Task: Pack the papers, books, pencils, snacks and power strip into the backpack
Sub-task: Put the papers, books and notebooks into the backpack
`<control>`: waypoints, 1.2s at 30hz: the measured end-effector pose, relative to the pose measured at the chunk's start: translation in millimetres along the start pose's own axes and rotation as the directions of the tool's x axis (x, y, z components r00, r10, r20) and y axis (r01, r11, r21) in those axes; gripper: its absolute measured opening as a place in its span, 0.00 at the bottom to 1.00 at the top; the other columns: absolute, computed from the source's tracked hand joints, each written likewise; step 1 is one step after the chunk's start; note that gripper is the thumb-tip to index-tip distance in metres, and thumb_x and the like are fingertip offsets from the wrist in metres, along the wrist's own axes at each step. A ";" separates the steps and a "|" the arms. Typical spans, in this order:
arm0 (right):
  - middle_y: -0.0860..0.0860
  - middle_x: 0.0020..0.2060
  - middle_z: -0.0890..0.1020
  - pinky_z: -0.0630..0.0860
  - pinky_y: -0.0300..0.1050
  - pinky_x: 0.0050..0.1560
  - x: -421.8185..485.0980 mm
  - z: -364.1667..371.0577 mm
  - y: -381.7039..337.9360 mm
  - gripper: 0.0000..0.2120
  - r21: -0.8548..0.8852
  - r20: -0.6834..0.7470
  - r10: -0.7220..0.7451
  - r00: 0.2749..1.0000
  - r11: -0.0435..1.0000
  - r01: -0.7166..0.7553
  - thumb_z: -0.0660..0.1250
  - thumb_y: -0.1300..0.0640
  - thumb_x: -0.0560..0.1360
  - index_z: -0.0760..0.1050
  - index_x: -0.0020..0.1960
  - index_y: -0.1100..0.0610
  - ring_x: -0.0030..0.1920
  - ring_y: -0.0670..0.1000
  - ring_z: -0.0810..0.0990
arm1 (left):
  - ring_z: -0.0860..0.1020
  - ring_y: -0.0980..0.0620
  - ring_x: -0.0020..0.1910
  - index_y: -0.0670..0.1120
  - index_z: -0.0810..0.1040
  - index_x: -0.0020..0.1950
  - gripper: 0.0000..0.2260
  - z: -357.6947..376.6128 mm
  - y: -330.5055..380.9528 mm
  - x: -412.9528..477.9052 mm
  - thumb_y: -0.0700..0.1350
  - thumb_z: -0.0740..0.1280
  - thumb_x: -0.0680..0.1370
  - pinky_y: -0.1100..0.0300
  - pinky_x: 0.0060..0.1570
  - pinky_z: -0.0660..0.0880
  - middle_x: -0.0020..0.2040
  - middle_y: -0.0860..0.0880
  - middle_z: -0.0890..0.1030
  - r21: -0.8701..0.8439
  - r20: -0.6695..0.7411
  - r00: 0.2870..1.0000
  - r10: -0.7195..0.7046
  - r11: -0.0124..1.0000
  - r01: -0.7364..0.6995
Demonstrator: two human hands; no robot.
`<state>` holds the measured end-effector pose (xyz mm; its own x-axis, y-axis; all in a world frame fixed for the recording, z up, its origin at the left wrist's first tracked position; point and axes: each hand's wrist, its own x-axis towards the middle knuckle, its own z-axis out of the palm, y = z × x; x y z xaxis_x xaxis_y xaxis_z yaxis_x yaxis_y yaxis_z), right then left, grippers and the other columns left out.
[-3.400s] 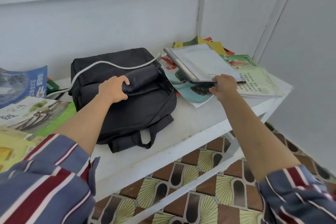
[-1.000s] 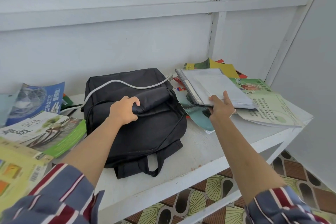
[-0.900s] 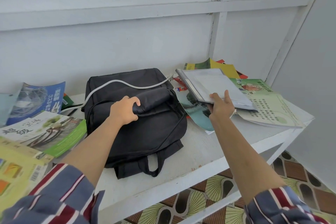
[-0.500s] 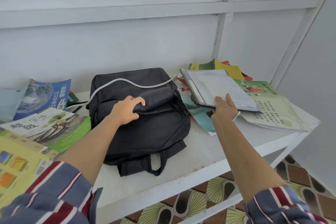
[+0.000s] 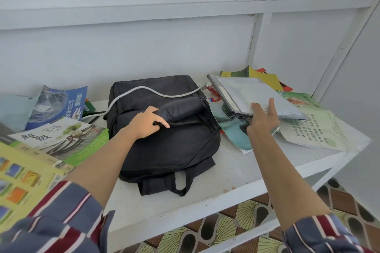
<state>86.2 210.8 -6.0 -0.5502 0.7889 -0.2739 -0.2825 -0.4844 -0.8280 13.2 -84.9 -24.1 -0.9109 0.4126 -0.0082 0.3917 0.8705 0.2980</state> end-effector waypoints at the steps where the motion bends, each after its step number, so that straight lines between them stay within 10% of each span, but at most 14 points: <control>1: 0.47 0.45 0.78 0.67 0.32 0.25 1.0 0.5 -1.4 0.29 0.003 0.013 -0.015 1.000 1.000 0.015 0.70 0.67 0.69 0.72 0.67 0.50 0.19 0.41 0.62 | 0.74 0.49 0.53 0.60 0.81 0.51 0.17 -0.5 -0.7 0.1 0.38 0.63 0.75 0.54 0.66 0.63 0.72 0.48 0.62 -0.004 0.011 1.000 0.001 1.000 -0.001; 11: 0.48 0.63 0.77 0.72 0.54 0.61 0.1 13.5 -23.7 0.33 0.086 0.226 -0.162 0.960 0.986 0.146 0.72 0.70 0.64 0.73 0.65 0.49 0.53 0.55 0.79 | 0.66 0.44 0.68 0.62 0.77 0.59 0.25 0.7 -9.5 1.4 0.40 0.75 0.68 0.54 0.62 0.67 0.74 0.49 0.57 0.043 0.075 0.997 0.004 0.999 -0.008; 16: 0.41 0.46 0.80 0.78 0.52 0.56 -13.9 18.2 -44.8 0.33 0.148 0.334 -0.141 0.932 0.984 0.096 0.69 0.74 0.68 0.69 0.69 0.53 0.47 0.51 0.80 | 0.68 0.45 0.65 0.63 0.75 0.62 0.27 -3.7 -12.0 1.8 0.38 0.73 0.70 0.56 0.60 0.68 0.73 0.50 0.58 0.067 0.094 0.996 0.015 0.998 -0.021; 24: 0.48 0.51 0.81 0.81 0.44 0.48 -45.9 5.2 -65.3 0.33 0.178 0.465 -0.118 0.878 0.983 0.038 0.66 0.75 0.69 0.67 0.70 0.54 0.45 0.49 0.82 | 0.71 0.51 0.50 0.57 0.73 0.66 0.29 -7.7 -15.0 6.6 0.29 0.60 0.74 0.63 0.48 0.63 0.71 0.52 0.65 0.008 0.048 0.998 0.040 0.999 -0.040; 29: 0.46 0.47 0.82 0.80 0.49 0.51 -70.3 -8.8 -82.0 0.31 0.208 0.526 -0.117 0.842 0.978 0.006 0.64 0.73 0.71 0.68 0.70 0.53 0.44 0.50 0.83 | 0.73 0.45 0.58 0.53 0.83 0.51 0.22 -8.2 -15.5 0.6 0.28 0.59 0.75 0.61 0.55 0.66 0.71 0.49 0.63 0.008 0.010 0.995 0.100 0.995 -0.100; 36: 0.48 0.47 0.82 0.80 0.43 0.37 -124.4 -34.2 -85.2 0.28 0.180 0.568 -0.107 0.816 0.984 0.004 0.62 0.70 0.74 0.67 0.70 0.49 0.40 0.49 0.83 | 0.70 0.45 0.65 0.47 0.69 0.70 0.23 -10.9 -23.4 5.9 0.32 0.62 0.77 0.60 0.60 0.65 0.73 0.52 0.64 -0.042 0.098 0.991 0.086 0.996 -0.083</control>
<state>205.6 166.8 81.8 -0.8649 0.4811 0.1433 -0.4217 -0.5415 -0.7272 -2.7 -105.8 -20.6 -0.8565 0.5105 -0.0756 0.4599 0.8214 0.3373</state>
